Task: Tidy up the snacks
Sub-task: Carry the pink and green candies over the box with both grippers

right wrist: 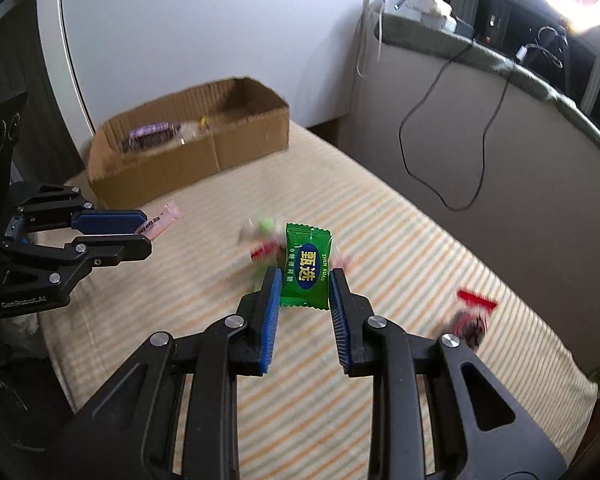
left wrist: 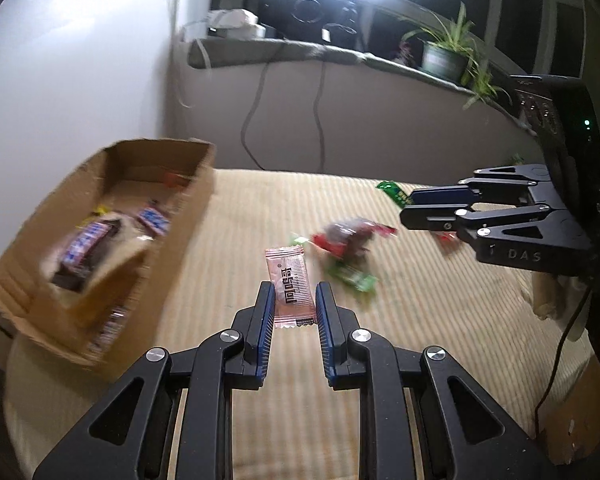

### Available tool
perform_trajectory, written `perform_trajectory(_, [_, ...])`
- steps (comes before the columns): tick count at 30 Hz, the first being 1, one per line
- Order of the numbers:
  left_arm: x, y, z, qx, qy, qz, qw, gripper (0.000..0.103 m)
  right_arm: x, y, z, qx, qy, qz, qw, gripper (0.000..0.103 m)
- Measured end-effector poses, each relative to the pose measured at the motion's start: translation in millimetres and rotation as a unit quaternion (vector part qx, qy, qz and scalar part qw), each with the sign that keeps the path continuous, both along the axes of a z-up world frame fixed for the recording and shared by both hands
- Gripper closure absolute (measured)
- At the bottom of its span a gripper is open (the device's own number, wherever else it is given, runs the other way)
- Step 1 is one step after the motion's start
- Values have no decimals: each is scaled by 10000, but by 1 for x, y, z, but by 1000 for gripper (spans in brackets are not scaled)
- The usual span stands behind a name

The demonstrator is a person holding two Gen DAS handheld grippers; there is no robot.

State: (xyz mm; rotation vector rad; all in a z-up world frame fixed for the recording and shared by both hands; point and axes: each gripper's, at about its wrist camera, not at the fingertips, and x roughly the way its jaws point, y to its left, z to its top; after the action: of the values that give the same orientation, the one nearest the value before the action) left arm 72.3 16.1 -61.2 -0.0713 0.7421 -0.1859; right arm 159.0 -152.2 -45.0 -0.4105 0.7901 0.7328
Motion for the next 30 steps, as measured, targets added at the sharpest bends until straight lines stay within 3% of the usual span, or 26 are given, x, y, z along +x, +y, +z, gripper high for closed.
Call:
perform_trajectory(13, [-4, 82, 19, 142, -319, 904, 9953, 84, 24, 89, 20, 208, -209, 501, 9983, 78])
perform_trajectory(30, [-4, 145, 17, 249, -360, 1623, 9858, 84, 51, 181, 2, 178, -42, 963, 9952, 78])
